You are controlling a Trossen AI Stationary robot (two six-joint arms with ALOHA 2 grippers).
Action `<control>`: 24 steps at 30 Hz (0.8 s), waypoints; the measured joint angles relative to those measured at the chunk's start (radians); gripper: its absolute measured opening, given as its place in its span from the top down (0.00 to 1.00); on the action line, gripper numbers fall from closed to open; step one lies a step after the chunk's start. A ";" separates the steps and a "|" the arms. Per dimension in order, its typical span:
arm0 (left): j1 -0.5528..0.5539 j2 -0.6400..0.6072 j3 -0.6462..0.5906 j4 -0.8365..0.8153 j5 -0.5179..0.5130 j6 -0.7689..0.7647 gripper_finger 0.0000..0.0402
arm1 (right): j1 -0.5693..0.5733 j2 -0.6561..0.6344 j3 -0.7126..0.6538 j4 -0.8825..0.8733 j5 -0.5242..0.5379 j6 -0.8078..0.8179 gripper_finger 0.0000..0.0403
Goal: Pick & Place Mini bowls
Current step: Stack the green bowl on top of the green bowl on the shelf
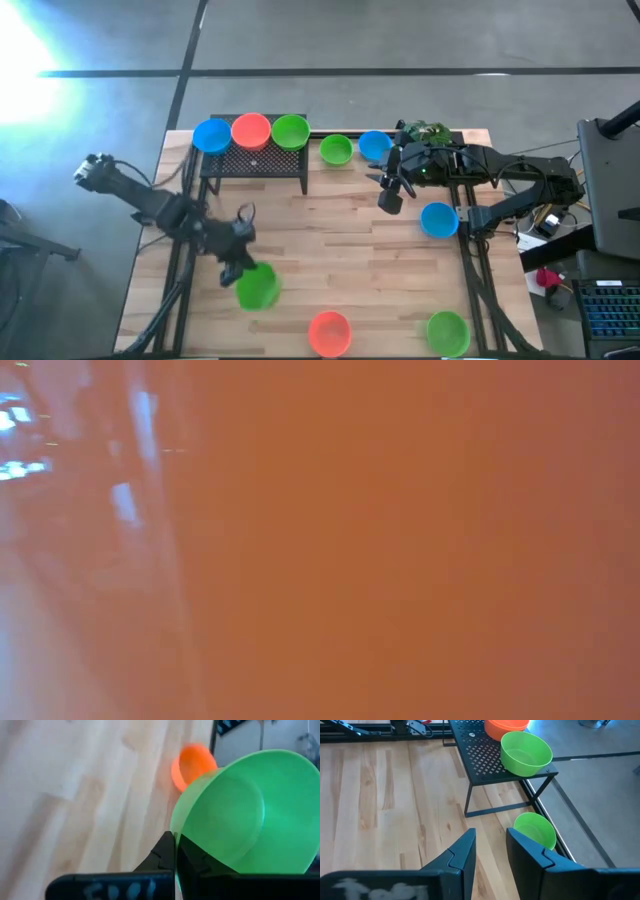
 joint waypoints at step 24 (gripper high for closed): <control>0.906 0.259 0.653 -0.383 0.098 0.491 1.00 | 0.000 0.000 0.000 0.000 0.000 -0.027 0.77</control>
